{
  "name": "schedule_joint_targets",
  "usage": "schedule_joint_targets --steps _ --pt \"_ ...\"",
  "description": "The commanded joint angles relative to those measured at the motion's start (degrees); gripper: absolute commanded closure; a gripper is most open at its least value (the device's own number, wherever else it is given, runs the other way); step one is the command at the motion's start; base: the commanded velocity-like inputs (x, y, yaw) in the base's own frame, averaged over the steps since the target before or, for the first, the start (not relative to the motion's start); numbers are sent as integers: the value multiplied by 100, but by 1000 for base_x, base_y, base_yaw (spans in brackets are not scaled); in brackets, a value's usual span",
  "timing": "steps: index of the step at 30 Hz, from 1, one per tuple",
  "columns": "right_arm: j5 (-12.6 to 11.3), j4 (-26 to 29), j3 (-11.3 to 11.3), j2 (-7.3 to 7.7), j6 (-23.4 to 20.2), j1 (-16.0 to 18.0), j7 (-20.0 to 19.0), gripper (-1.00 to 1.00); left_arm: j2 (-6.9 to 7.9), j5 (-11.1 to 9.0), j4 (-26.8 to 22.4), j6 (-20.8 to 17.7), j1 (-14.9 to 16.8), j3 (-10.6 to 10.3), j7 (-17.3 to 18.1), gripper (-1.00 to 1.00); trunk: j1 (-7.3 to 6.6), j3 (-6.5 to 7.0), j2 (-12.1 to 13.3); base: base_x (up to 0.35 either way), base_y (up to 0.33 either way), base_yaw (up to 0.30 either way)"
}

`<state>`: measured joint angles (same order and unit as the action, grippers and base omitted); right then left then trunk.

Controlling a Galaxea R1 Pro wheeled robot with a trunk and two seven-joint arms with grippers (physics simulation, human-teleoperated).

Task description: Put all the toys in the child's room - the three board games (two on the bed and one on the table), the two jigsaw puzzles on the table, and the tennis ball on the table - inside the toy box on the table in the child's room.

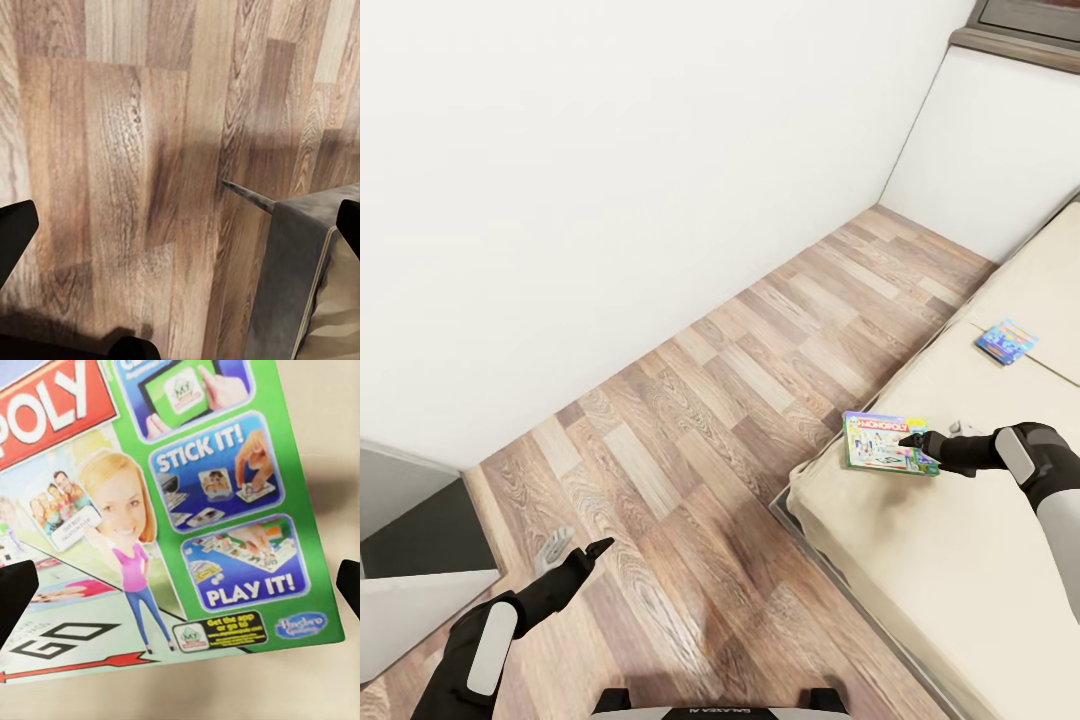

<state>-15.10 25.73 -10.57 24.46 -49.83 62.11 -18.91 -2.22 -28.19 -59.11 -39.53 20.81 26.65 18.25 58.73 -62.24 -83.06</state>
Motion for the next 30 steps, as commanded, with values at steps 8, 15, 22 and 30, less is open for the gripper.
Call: schedule_joint_targets --steps 8,15,22,30 --pt "42 3 -33 3 -26 3 -40 -100 -7 -14 -4 -51 8 24 38 -100 0 -3 -2 -104 0 0" --pt "42 3 -33 1 -26 3 -42 -100 -12 -19 -4 -54 7 24 62 -100 0 -3 -2 -121 0 0" --pt "39 3 -33 2 -26 3 -42 -100 -14 -20 -4 -54 7 24 67 -100 0 -3 -2 -44 0 0" --pt "35 3 -33 5 -26 3 -42 -100 -15 -20 -4 -55 4 24 66 -100 0 -3 -2 -16 0 0"
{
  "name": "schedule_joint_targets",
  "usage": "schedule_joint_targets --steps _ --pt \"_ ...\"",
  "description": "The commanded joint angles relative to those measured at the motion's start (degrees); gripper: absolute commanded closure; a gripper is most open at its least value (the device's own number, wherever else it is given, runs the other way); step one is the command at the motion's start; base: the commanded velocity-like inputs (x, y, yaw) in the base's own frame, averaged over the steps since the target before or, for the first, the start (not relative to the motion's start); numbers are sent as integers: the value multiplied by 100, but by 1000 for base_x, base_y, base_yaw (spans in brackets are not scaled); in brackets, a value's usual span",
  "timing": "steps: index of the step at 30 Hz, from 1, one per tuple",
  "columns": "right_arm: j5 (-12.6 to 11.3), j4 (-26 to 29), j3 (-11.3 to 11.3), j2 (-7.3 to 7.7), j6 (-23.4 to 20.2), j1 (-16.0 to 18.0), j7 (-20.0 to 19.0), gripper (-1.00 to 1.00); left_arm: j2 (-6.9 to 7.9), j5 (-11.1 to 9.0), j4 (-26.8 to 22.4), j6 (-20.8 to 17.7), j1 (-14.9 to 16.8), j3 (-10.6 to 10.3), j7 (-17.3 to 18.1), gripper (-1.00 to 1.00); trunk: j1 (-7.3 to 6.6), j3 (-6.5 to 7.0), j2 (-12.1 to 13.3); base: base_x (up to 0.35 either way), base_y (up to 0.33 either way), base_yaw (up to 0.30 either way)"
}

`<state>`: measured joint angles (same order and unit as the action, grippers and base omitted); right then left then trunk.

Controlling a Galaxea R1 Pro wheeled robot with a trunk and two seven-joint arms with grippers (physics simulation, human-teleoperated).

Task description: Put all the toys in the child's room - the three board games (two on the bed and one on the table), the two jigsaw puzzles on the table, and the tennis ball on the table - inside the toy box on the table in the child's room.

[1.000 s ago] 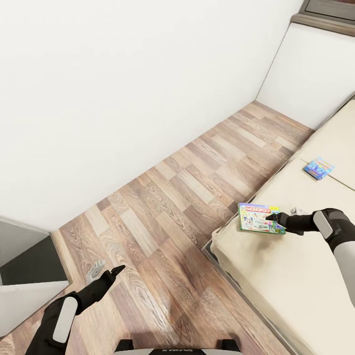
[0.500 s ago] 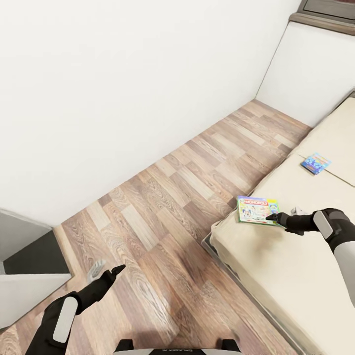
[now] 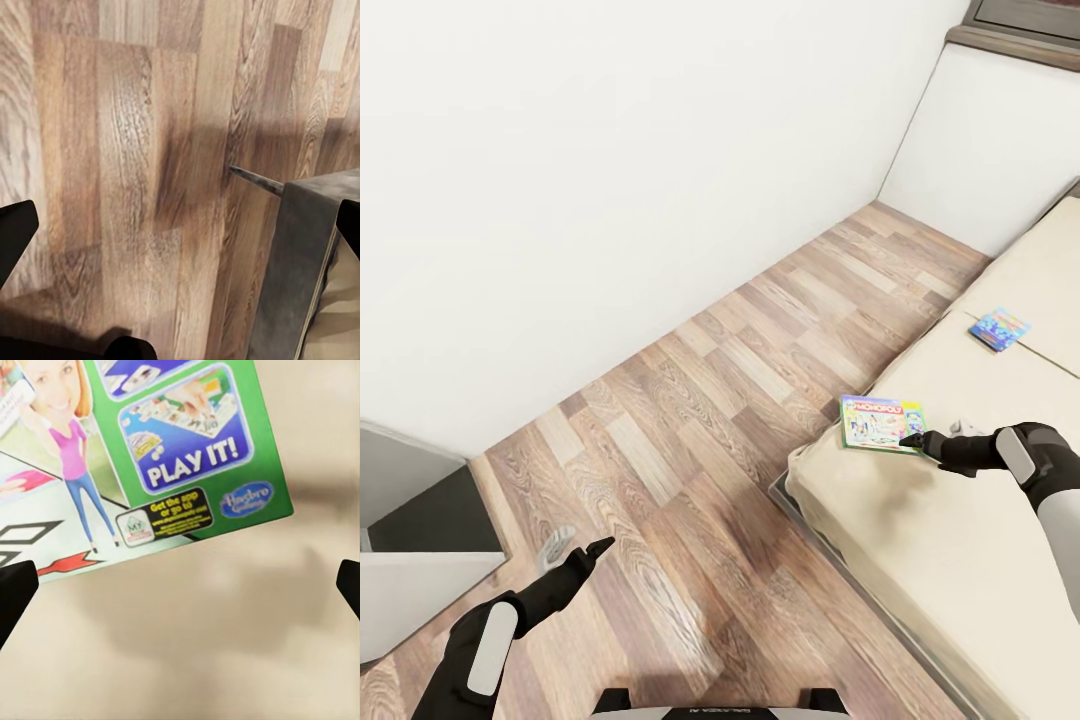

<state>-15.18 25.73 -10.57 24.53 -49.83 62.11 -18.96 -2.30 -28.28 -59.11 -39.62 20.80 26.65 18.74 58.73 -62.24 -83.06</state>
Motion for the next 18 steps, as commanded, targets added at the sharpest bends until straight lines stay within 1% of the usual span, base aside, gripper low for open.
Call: schedule_joint_targets --steps 1,8,18 --pt "44 2 -33 -2 -26 3 -38 -100 -7 -11 -4 -46 4 24 16 -100 0 -3 -2 -8 0 0" --pt "48 2 -33 -2 -26 3 -38 -100 -7 -11 -4 -46 5 24 16 -100 0 -3 -2 -5 0 13" --pt "49 2 -33 1 -25 3 -36 -100 -7 -11 -4 -46 5 24 15 -100 0 -3 -2 -2 0 69"
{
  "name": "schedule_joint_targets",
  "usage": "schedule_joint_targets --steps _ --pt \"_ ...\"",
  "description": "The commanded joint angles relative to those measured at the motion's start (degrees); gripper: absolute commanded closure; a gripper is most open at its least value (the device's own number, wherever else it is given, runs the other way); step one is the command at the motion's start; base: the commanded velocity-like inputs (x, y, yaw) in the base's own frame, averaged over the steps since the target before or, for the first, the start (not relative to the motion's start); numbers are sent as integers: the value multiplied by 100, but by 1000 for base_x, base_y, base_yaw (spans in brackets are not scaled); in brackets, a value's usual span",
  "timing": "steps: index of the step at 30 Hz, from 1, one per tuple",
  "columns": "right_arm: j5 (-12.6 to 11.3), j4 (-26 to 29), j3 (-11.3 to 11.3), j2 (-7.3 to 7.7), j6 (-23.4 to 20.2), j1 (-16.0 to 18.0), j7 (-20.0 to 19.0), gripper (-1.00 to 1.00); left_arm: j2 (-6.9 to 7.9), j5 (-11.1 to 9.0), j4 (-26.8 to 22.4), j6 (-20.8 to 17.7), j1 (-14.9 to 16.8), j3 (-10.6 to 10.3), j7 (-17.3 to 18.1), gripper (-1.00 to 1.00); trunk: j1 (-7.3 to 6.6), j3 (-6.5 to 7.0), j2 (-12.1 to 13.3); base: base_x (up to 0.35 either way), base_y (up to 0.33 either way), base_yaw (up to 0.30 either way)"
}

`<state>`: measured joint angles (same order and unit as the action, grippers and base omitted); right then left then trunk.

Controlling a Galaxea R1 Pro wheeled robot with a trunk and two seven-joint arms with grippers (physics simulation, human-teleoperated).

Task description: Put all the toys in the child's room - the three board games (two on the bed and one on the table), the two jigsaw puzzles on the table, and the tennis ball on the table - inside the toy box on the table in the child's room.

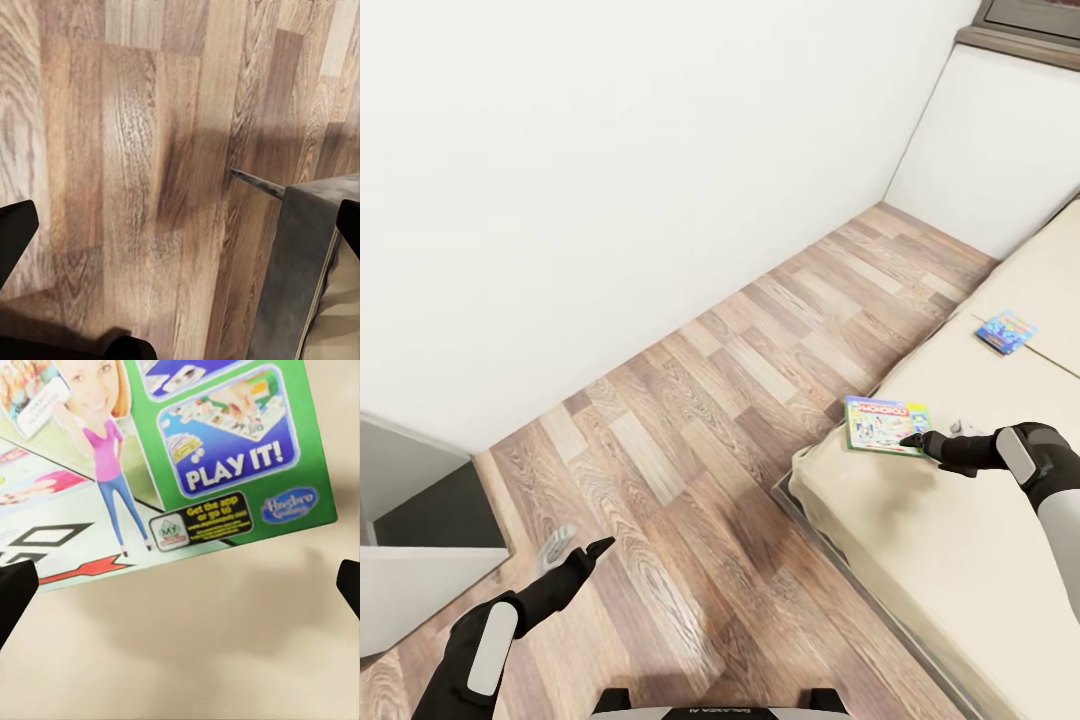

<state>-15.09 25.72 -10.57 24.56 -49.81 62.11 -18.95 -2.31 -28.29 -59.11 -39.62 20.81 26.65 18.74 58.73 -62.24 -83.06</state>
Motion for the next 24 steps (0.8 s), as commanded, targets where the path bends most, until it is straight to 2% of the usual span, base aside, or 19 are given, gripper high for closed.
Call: schedule_joint_targets --steps 1,10,17,24 --pt "43 3 -33 -1 -25 3 -34 -100 -7 -10 -4 -46 4 24 16 -100 0 -3 -2 -1 0 40" --pt "48 3 -38 43 13 8 -1 -100 -7 -10 -4 -46 4 24 21 -100 0 -3 -2 0 0 23" --pt "44 1 -48 221 219 10 19 -100 -7 -10 -4 -46 3 24 22 -100 0 -3 -2 0 0 7" --pt "43 -3 -141 316 415 11 28 -100 -7 -10 -4 -46 2 24 20 -100 0 -3 -2 0 0 3"
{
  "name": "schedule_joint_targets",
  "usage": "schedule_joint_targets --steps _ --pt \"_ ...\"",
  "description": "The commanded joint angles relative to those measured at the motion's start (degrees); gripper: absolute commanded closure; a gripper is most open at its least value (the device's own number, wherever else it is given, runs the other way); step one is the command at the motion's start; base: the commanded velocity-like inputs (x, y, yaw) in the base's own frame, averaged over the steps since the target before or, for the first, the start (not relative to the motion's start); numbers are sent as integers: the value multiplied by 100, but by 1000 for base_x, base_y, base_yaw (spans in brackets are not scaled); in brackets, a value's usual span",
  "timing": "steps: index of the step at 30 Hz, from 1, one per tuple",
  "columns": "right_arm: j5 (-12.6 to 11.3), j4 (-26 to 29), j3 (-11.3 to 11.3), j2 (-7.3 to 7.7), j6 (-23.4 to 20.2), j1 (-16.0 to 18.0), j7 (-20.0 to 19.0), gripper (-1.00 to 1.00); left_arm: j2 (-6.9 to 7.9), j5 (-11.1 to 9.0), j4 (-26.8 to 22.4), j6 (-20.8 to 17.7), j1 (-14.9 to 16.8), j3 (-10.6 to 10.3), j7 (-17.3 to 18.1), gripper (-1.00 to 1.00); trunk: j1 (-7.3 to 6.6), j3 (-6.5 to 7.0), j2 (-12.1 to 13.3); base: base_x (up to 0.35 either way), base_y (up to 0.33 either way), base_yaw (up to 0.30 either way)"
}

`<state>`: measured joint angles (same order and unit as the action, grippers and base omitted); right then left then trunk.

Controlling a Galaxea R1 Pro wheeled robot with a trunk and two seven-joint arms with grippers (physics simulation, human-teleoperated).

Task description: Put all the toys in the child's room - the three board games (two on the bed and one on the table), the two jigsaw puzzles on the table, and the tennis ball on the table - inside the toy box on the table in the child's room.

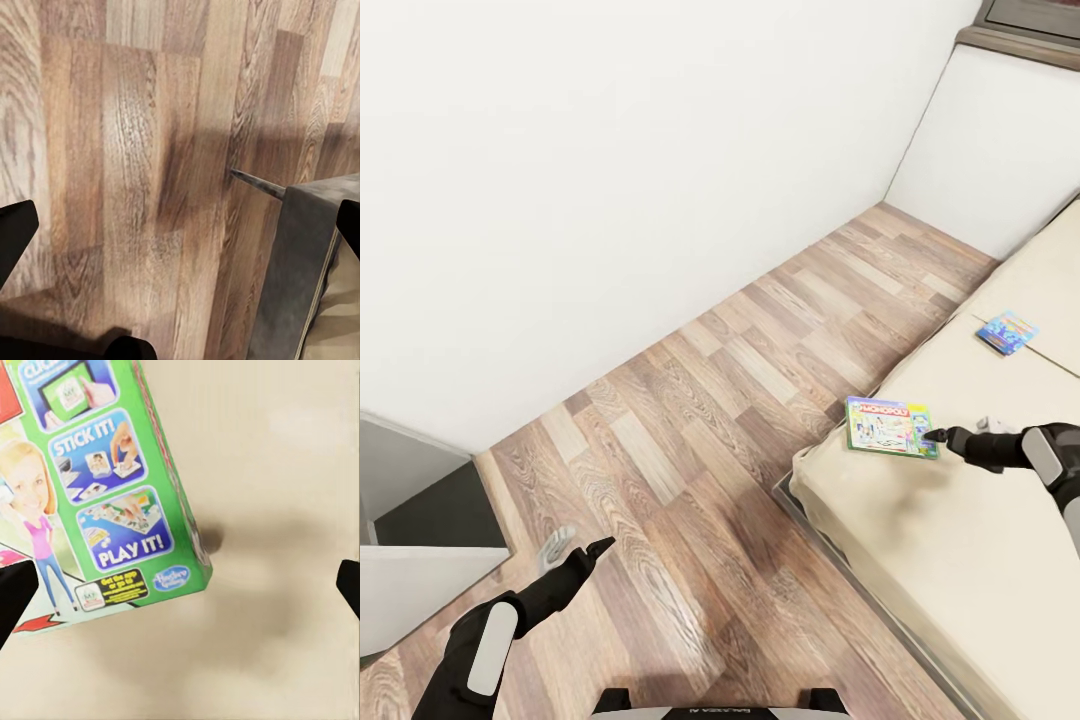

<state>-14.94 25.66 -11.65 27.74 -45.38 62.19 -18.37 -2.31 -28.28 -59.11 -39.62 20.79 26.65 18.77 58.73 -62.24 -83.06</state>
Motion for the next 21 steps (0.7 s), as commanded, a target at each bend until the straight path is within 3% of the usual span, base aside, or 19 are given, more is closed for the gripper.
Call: schedule_joint_targets --steps 1,21 --pt "27 2 -66 11 1 3 -29 -100 -7 -11 -4 -46 5 24 15 -100 0 -3 -2 0 0 1" --pt "26 0 -213 35 119 -5 -26 -100 -7 -11 -4 -46 6 24 13 -100 0 -3 -2 0 0 0"
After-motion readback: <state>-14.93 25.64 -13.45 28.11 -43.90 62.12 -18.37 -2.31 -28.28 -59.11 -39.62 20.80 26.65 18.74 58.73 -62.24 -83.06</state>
